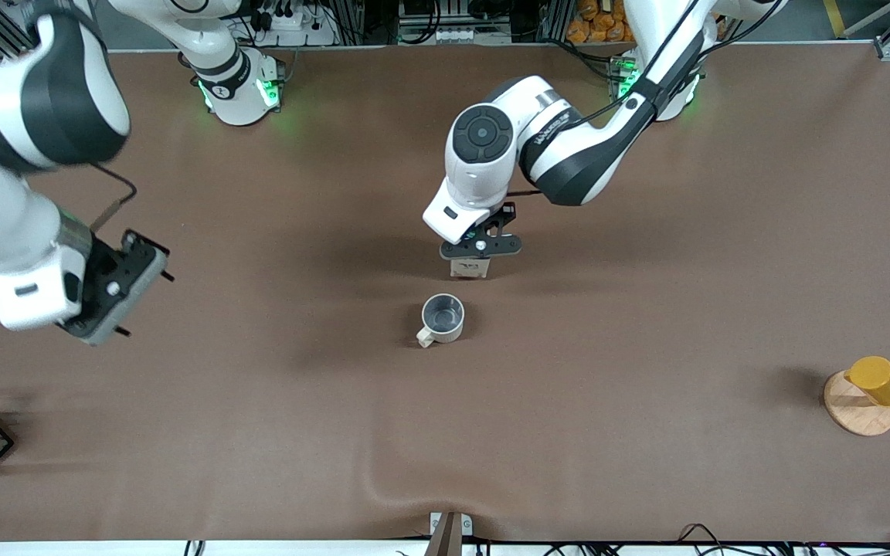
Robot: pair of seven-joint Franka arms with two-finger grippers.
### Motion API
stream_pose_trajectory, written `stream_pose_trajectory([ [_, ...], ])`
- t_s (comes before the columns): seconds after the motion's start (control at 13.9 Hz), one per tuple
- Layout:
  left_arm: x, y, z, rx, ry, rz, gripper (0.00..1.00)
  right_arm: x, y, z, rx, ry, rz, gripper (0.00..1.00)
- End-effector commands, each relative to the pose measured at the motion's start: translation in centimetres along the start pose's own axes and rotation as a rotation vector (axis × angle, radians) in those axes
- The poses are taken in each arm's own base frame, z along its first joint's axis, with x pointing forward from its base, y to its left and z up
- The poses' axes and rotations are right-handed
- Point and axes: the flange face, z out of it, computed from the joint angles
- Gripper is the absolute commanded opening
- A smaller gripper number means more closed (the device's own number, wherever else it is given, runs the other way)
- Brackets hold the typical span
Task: Place milk next to cup
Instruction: 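Carry the milk carton with the left gripper beside the mug while the right gripper withdraws, then lower the carton beside the mug and open the left gripper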
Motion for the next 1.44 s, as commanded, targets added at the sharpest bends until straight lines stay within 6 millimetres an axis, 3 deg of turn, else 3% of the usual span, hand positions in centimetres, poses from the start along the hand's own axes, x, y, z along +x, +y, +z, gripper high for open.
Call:
stream_pose_trajectory([
  [0.0,0.8,1.0,-0.9,-0.006,0.043,-0.005,0.37,-4.4,-3.1,-3.1,-0.008,-0.031,0.252,1.00],
  [0.22,0.8,1.9,-0.8,-0.034,0.061,0.006,0.40,-6.3,-4.7,-4.6,0.059,-0.093,0.585,1.00],
  [0.36,0.8,2.4,0.0,-0.041,0.060,0.008,0.39,-9.5,-2.9,-4.5,0.174,-0.092,0.821,1.00],
  [0.57,0.8,2.9,0.8,-0.054,0.059,0.019,0.40,-11.3,-1.7,-5.1,0.179,-0.066,0.878,1.00],
  [0.86,0.3,3.6,1.9,-0.050,0.050,0.023,0.44,-11.5,-3.3,-7.5,0.149,-0.045,0.976,1.00],
  [1.08,0.4,3.5,2.0,-0.050,0.045,0.019,0.64,-11.2,-3.2,-8.1,0.091,-0.028,0.987,1.00],
  [1.15,0.5,3.4,2.0,-0.051,0.043,0.017,0.76,-11.4,-2.8,-8.0,0.057,-0.031,0.990,1.00],
  [1.22,0.5,3.4,2.0,-0.051,0.044,0.017,1.00,-11.8,-2.5,-8.2,0.038,-0.035,0.994,1.00],
  [1.36,0.5,3.3,1.3,-0.059,0.048,0.013,1.00,-12.2,-2.2,-8.1,0.025,-0.041,0.998,1.00],
])
